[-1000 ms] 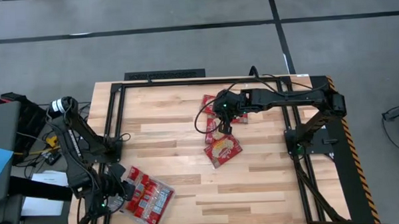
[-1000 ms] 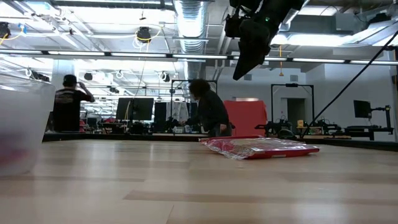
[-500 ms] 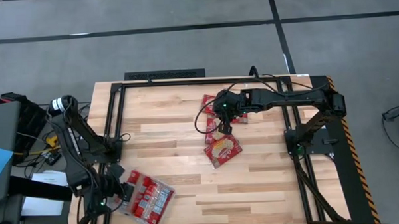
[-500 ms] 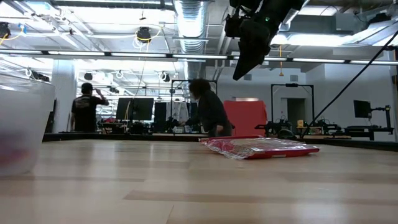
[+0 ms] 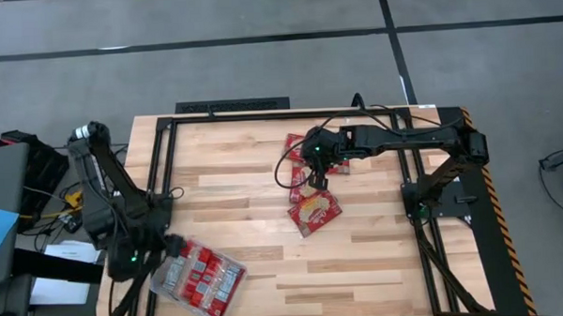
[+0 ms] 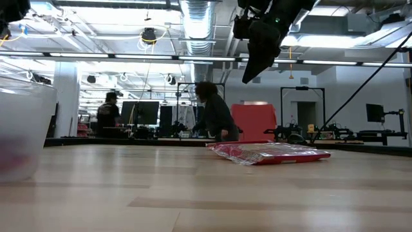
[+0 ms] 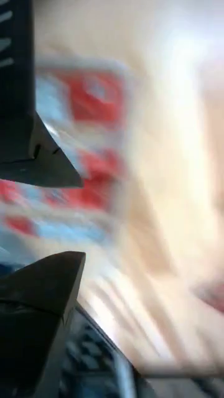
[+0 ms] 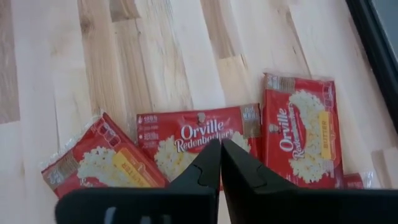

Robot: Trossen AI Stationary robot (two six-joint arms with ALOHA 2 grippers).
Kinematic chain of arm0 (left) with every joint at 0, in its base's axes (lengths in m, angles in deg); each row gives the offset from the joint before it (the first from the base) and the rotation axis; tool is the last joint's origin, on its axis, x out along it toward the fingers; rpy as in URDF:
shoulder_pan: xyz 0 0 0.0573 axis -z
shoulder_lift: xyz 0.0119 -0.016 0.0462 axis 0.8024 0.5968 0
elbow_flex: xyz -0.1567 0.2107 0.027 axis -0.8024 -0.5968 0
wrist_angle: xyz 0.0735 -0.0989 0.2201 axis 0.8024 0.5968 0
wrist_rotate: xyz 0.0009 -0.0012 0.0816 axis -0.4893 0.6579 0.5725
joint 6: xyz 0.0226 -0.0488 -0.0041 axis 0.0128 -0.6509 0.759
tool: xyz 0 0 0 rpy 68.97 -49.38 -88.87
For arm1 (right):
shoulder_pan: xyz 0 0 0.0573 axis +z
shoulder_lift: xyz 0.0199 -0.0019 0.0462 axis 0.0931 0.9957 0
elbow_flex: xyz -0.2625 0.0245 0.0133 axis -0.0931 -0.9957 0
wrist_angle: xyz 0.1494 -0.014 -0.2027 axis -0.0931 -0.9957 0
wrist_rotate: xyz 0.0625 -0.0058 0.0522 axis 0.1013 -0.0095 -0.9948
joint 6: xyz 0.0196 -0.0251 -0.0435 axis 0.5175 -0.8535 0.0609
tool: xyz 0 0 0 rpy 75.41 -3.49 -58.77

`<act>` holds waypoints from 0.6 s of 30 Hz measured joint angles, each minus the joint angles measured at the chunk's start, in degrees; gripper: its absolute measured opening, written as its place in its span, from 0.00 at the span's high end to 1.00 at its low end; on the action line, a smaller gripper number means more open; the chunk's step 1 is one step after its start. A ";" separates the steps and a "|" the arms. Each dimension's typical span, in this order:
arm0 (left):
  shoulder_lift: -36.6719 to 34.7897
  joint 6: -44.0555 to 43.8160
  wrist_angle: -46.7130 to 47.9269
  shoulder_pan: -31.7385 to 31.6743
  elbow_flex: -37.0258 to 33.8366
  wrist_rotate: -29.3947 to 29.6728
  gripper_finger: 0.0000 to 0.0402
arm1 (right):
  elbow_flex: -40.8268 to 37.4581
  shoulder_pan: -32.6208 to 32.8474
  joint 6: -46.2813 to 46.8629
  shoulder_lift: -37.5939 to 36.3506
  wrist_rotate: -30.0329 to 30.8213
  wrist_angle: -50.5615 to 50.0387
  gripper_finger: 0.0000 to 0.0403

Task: Sort popcorn bags into baskets
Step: Put the red popcorn bag into the transparent bin

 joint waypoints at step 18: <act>3.12 58.96 -31.85 -50.62 -2.63 -6.38 0.41 | -21.52 7.40 14.93 -0.04 -1.77 5.44 0.94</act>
